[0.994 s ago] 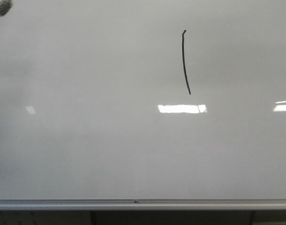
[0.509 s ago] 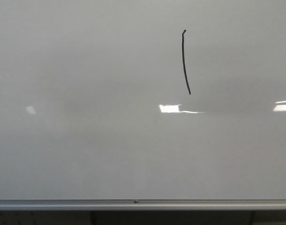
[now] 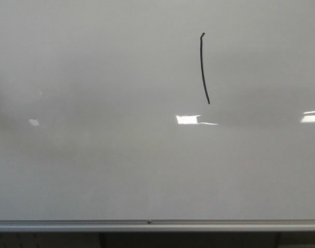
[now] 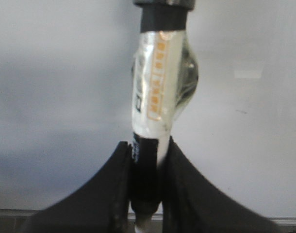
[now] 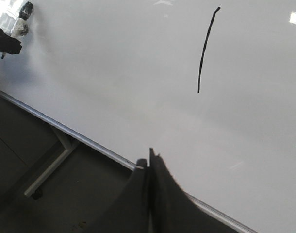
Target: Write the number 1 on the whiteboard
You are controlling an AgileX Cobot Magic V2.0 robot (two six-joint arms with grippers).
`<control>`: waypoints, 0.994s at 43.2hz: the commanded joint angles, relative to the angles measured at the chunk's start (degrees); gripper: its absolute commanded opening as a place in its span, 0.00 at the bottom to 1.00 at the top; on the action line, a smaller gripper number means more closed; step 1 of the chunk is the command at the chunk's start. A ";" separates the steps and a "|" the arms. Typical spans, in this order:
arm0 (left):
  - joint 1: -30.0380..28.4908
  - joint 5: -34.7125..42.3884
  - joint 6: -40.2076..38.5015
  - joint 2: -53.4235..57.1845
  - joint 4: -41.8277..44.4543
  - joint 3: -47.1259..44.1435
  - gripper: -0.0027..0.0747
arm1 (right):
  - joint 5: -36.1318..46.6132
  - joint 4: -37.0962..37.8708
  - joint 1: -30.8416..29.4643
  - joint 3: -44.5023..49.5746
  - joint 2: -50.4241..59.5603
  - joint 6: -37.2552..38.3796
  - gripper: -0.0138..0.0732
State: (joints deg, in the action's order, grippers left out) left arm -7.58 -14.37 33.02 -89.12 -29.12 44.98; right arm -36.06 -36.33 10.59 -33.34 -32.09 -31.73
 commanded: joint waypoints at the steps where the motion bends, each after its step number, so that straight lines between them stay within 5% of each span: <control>1: 0.51 5.02 -0.03 0.39 -0.31 1.83 0.01 | 3.61 -1.38 -0.35 -1.52 0.03 0.08 0.04; 5: 0.51 6.02 -0.03 -0.62 0.09 1.87 0.06 | 3.56 -1.38 -0.35 -1.52 0.03 0.08 0.04; 17: 0.51 6.41 -0.03 -2.19 0.52 2.70 0.42 | 3.50 -1.38 -0.35 -1.52 0.03 0.08 0.04; 32: 0.28 3.57 -0.03 -0.35 2.99 2.70 0.54 | 3.74 -1.38 -0.35 -1.52 0.03 0.08 0.04; 37: 0.17 0.28 -0.03 4.16 7.41 2.70 0.64 | 6.16 -1.38 -0.35 -1.52 0.03 0.03 0.04; 43: -2.00 -3.29 -0.53 12.72 8.16 2.70 0.65 | 11.23 -1.38 -0.35 -1.57 0.03 0.03 0.04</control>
State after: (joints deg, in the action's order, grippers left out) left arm -8.43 -18.26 33.12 -82.70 -21.19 46.01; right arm -31.29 -36.33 10.59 -33.34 -32.09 -31.73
